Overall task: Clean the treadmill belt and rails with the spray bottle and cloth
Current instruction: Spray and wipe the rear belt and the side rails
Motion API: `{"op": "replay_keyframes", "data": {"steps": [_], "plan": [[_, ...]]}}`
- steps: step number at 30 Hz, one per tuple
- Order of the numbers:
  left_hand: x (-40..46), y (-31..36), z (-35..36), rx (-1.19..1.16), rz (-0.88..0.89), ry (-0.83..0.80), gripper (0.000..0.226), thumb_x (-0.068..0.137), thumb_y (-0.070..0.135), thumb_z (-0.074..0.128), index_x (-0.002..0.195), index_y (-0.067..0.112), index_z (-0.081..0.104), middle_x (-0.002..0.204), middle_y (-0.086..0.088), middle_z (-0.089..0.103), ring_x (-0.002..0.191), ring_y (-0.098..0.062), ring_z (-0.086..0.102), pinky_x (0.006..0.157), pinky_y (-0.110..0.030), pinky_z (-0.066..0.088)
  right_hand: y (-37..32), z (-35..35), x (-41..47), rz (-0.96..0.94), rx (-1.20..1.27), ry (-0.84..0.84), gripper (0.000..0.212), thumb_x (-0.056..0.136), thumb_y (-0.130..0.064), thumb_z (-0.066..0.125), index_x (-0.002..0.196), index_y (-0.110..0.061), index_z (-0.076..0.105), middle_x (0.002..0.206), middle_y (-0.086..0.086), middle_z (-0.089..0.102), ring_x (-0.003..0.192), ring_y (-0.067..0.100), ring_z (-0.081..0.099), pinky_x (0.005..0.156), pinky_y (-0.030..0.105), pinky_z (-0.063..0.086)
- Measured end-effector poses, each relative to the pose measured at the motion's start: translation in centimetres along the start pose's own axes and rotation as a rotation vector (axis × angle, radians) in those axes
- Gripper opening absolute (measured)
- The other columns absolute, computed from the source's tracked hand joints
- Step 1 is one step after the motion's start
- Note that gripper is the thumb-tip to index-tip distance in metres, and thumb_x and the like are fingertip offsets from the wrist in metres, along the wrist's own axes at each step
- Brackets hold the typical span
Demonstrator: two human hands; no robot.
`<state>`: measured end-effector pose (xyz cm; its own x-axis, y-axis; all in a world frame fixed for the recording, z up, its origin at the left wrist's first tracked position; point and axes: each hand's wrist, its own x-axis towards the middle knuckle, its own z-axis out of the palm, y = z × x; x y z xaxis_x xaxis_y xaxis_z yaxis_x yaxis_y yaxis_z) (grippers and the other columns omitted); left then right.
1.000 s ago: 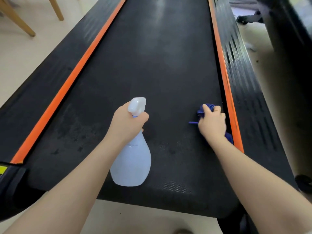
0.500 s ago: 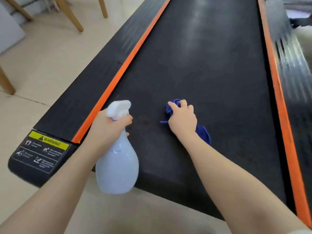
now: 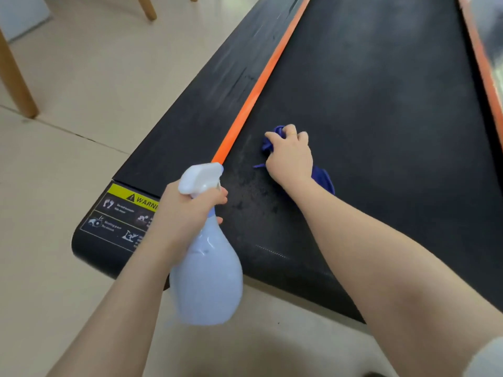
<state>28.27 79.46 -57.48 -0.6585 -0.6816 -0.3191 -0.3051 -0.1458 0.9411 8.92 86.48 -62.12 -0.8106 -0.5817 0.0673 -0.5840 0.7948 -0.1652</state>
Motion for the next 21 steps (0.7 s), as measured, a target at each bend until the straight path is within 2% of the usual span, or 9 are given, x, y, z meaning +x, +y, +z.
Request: {"op": "replay_keyframes", "data": {"steps": [3,5,7,9,10,12,14,19,21], "plan": [[0.2,0.3,-0.1,0.026,0.040,-0.032,0.017,0.082,0.006,0.065,0.094,0.016,0.070,0.093,-0.006,0.070,0.091,-0.018,0.065,0.059,-0.025,0.058,-0.4,0.5,-3.9,-0.293,0.173,-0.047,0.047,0.084,-0.012,0.047,0.129,-0.026,0.055,0.128,0.003,0.046,0.104,0.024,0.040,0.076,0.033,0.042],[-0.1,0.6,-0.4,-0.014,0.021,-0.091,0.021,0.081,0.005,0.066,0.097,0.019,0.070,0.090,-0.004,0.070,0.088,-0.013,0.066,0.059,-0.026,0.057,0.2,0.4,-6.7,-0.383,0.386,-0.129,0.047,0.077,-0.010,0.046,0.118,-0.026,0.064,0.118,-0.002,0.056,0.096,0.017,0.044,0.078,0.033,0.042],[-0.6,0.6,-1.1,-0.046,0.008,-0.125,0.022,0.082,0.007,0.067,0.100,0.019,0.070,0.093,-0.005,0.071,0.084,-0.011,0.067,0.058,-0.025,0.056,1.1,-0.1,-7.8,-0.229,0.733,-0.131,0.044,0.070,-0.004,0.048,0.105,-0.023,0.069,0.107,-0.003,0.063,0.097,0.017,0.052,0.085,0.032,0.042],[-1.7,0.0,-1.6,0.010,0.029,-0.175,0.025,0.079,0.018,0.070,0.104,0.021,0.070,0.096,-0.004,0.070,0.085,-0.012,0.066,0.057,-0.020,0.054,2.6,-1.3,-8.1,0.090,1.082,-0.014,0.042,0.066,-0.002,0.047,0.096,-0.021,0.069,0.103,-0.002,0.067,0.101,0.013,0.058,0.090,0.025,0.042],[-2.5,-0.4,-1.7,0.044,0.045,-0.220,0.030,0.076,0.026,0.069,0.105,0.022,0.070,0.095,0.000,0.070,0.083,-0.011,0.065,0.056,-0.017,0.052,3.7,-2.0,-8.6,0.223,1.148,0.076,0.042,0.066,-0.003,0.044,0.095,-0.021,0.069,0.103,-0.003,0.068,0.101,0.010,0.059,0.089,0.021,0.041],[-3.9,-1.2,-1.7,0.096,0.067,-0.306,0.026,0.076,0.029,0.070,0.101,0.023,0.070,0.078,0.013,0.067,0.070,-0.005,0.060,0.054,-0.010,0.045,6.2,-2.9,-10.7,0.366,1.072,0.192,0.045,0.065,-0.005,0.041,0.098,-0.018,0.069,0.104,-0.002,0.068,0.101,0.009,0.059,0.088,0.018,0.041],[-4.8,-2.0,-1.4,0.175,0.086,-0.355,0.004,0.084,0.022,0.068,0.087,0.022,0.065,0.058,0.019,0.053,0.058,-0.002,0.049,0.051,-0.007,0.036,8.4,-3.4,-13.5,0.451,0.969,0.226,0.047,0.064,-0.006,0.040,0.100,-0.016,0.069,0.107,0.001,0.068,0.102,0.012,0.059,0.087,0.020,0.042],[-5.7,-3.1,0.2,0.253,0.120,-0.313,0.006,0.086,0.019,0.063,0.083,0.014,0.061,0.069,0.009,0.055,0.059,-0.003,0.044,0.053,-0.012,0.036,10.7,-4.2,-17.6,0.537,0.893,0.243,0.045,0.064,-0.008,0.040,0.094,-0.025,0.069,0.104,0.001,0.068,0.097,0.014,0.059,0.084,0.022,0.042],[-5.8,-3.1,1.2,0.295,0.095,-0.290,0.019,0.085,0.018,0.061,0.070,0.012,0.050,0.058,0.012,0.044,0.053,-0.005,0.036,0.048,-0.014,0.031,11.2,-4.7,-18.1,0.531,0.902,0.264,0.046,0.066,-0.007,0.040,0.098,-0.021,0.070,0.107,0.000,0.068,0.100,0.014,0.059,0.084,0.020,0.042]]}}
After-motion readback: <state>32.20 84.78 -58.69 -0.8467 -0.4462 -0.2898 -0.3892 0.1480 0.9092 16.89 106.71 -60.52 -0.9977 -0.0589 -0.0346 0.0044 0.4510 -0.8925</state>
